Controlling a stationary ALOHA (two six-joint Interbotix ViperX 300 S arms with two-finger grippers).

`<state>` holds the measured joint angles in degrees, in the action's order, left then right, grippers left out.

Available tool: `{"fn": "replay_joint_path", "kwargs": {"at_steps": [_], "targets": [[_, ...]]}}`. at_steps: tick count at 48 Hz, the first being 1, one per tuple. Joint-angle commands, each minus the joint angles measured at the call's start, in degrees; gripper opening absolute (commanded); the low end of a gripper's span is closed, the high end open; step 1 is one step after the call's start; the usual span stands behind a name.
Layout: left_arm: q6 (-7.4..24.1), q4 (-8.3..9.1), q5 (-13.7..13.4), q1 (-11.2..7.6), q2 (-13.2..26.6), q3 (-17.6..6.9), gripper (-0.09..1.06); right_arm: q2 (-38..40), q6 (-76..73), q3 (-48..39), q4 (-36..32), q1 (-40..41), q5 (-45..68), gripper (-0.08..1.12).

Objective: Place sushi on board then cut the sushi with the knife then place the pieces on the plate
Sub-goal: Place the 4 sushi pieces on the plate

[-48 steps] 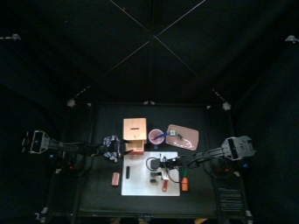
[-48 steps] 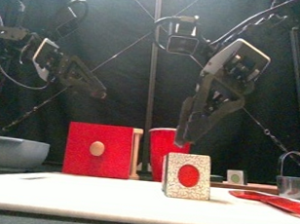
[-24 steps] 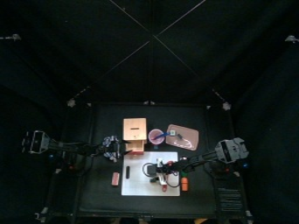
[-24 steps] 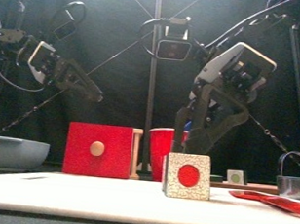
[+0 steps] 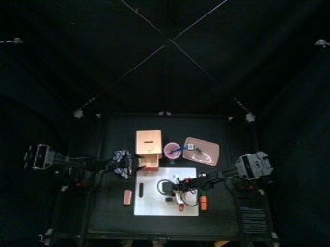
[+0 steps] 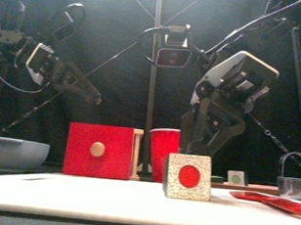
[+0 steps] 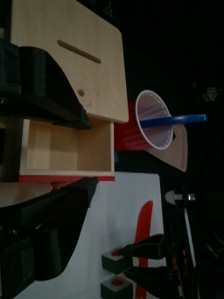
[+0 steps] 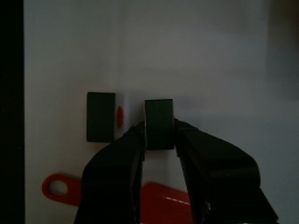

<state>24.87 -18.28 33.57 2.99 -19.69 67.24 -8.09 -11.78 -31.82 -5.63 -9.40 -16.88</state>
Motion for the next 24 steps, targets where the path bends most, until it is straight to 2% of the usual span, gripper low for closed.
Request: {"fn": "replay_joint_path", "kwargs": {"at_steps": [1, 11, 24], "targets": [[0.09, -0.09, 0.18, 0.00, -0.35, -0.62, 0.85, 6.06, -0.09, 0.79, 0.53, 0.35, -5.71, 0.61], [0.18, 0.00, 0.18, 0.26, -0.35, -0.62, 0.85, 18.90, -0.18, -3.78, 0.53, 3.60, -20.13, 0.60], [0.26, -0.09, 0.18, 0.62, -0.35, -0.53, 0.85, 35.51, -0.09, -13.62, -0.09, 16.35, -24.96, 0.60]]}}
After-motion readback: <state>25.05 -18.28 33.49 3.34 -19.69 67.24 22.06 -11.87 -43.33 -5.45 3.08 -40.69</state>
